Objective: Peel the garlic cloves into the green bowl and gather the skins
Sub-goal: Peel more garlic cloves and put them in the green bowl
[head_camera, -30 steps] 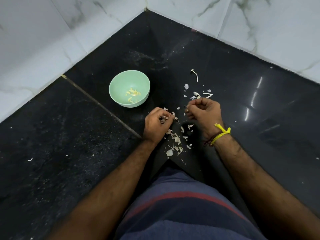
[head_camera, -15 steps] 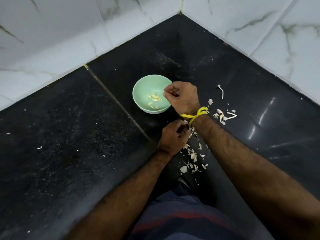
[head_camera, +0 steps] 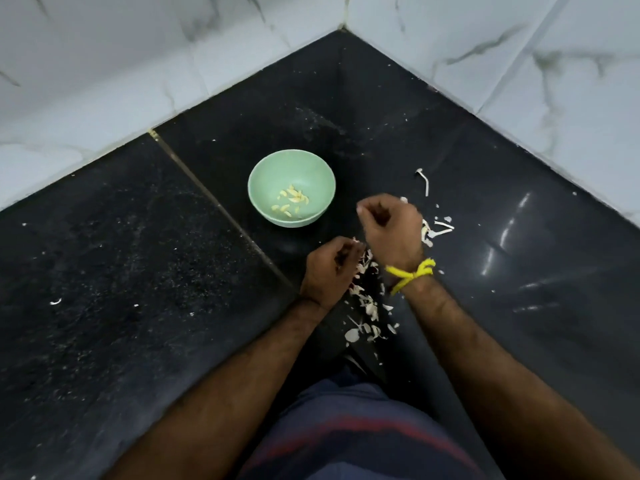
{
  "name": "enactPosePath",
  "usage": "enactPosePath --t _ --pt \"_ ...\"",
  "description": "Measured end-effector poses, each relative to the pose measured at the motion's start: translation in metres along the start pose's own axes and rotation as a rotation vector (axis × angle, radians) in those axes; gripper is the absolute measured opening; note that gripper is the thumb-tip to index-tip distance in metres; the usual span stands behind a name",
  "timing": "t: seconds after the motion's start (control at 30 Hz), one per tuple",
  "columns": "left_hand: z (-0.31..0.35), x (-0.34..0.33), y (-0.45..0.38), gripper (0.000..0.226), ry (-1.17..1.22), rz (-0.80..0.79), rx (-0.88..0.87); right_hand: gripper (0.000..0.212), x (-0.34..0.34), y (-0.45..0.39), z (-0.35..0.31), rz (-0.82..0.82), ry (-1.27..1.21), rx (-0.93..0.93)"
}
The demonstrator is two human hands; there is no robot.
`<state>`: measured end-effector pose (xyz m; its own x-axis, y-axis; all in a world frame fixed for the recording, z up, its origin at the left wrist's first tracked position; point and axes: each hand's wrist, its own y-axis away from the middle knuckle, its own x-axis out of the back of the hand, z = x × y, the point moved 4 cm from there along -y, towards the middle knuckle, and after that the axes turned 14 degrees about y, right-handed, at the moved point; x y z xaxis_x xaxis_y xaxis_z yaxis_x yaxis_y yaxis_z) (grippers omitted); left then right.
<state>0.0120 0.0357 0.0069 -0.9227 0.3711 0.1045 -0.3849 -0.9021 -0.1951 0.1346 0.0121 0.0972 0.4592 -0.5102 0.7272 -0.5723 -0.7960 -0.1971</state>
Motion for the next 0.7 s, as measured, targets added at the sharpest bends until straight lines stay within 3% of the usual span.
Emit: enactPosePath --t 0.17,0.3,0.37,0.5,0.7 --pt "0.002 -0.009 0.002 0.026 -0.04 0.048 0.004 0.013 0.026 0.05 0.063 -0.014 0.055 -0.225" --pt "0.015 -0.031 -0.004 0.044 -0.276 -0.003 -0.056 0.01 0.05 0.048 0.09 0.075 0.065 -0.379" --pt "0.017 -0.042 -0.009 0.042 -0.385 -0.065 -0.135 0.01 0.058 0.037 0.101 0.082 0.093 -0.424" --pt "0.011 -0.053 -0.013 0.028 -0.522 -0.206 -0.176 0.016 0.058 0.008 0.111 -0.03 0.239 -0.397" --pt "0.009 -0.053 -0.014 0.026 -0.548 -0.206 -0.169 0.032 0.025 -0.024 0.117 -0.181 0.514 -0.365"
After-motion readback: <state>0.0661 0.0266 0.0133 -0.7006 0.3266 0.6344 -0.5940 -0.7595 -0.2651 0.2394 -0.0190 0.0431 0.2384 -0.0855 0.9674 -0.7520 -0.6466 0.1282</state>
